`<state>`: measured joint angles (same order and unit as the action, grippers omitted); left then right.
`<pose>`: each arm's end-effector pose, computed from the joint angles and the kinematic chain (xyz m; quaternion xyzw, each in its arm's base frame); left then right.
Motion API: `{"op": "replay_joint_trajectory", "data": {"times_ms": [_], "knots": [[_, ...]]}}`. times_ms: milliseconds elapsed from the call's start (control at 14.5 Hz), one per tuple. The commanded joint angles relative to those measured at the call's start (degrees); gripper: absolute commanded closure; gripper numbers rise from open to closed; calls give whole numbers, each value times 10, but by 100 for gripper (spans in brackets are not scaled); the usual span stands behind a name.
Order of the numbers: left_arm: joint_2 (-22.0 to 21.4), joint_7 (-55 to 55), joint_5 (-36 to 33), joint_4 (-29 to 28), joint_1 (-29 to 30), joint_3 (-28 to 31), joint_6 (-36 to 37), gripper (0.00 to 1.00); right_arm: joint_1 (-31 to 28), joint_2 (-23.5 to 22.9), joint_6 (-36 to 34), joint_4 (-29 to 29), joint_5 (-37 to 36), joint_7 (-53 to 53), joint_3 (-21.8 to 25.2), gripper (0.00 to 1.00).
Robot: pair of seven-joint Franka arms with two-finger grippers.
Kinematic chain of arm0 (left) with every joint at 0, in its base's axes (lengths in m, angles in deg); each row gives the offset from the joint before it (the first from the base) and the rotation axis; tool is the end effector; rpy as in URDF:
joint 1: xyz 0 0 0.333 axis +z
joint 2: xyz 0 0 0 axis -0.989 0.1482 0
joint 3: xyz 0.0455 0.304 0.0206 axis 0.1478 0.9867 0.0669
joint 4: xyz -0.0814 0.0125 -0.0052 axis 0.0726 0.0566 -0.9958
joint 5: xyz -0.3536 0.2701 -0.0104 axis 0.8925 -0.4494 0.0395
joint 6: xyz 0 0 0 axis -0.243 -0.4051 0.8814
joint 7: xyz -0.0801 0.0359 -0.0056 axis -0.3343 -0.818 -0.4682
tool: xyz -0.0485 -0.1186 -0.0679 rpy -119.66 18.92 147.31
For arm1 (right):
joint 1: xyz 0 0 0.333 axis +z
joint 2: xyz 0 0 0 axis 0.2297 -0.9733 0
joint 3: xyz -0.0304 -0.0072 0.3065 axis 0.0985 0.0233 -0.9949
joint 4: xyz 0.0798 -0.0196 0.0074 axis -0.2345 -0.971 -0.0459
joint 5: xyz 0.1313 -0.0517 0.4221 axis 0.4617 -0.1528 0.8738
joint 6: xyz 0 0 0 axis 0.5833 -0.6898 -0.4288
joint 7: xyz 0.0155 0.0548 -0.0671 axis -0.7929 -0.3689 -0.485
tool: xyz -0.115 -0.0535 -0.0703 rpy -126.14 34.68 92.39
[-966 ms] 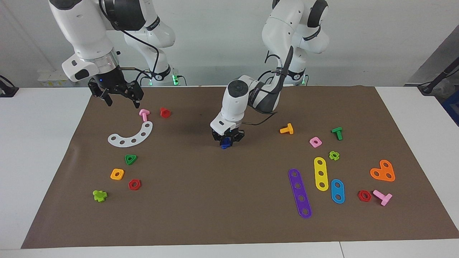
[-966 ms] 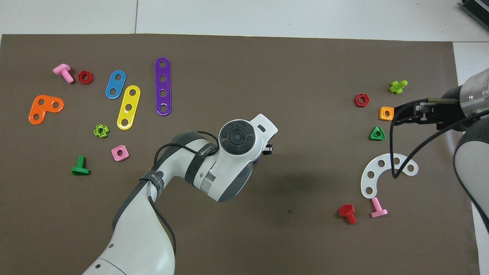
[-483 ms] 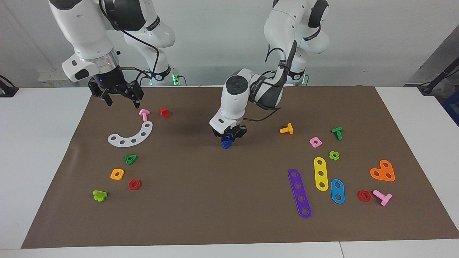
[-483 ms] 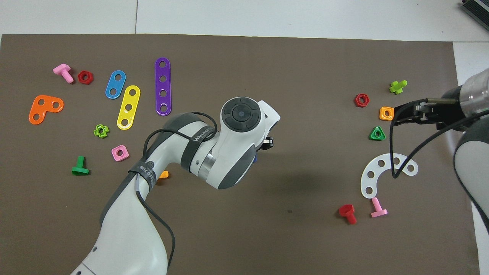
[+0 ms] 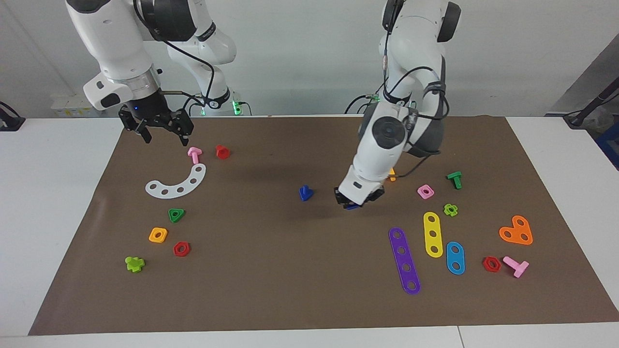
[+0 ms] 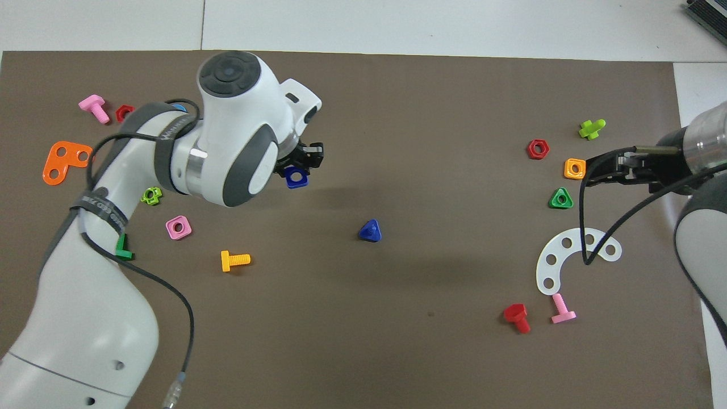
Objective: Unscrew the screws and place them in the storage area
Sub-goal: 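Carry the blue nut with the left gripper beside the purple strip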
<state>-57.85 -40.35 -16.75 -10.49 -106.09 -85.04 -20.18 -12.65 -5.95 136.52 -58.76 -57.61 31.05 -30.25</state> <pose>0.6701 -0.3046 0.3372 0.9982 0.0145 -0.0475 0.0328 0.6127 0.0389 0.5558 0.9981 -0.0613 0.0067 0.0093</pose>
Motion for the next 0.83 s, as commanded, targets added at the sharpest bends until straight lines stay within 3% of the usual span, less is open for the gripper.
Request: {"op": "replay_joint_trajectory", "data": {"times_ms": [0, 207, 552, 759], "knots": [[-1, 78, 4, 1, 67, -6, 36, 92, -7, 13, 8, -16, 12, 4, -5, 0], [-35, 189, 4, -90, 119, -5, 11, 92, -7, 13, 8, -16, 12, 4, -4, 0], [-80, 202, 4, -236, 120, -5, -101, 92, -7, 14, -8, -16, 12, 3, -5, 0], [-85, 196, 4, -255, 119, -5, -124, 91, 7, 15, 10, -23, 11, 14, -10, 0]]}}
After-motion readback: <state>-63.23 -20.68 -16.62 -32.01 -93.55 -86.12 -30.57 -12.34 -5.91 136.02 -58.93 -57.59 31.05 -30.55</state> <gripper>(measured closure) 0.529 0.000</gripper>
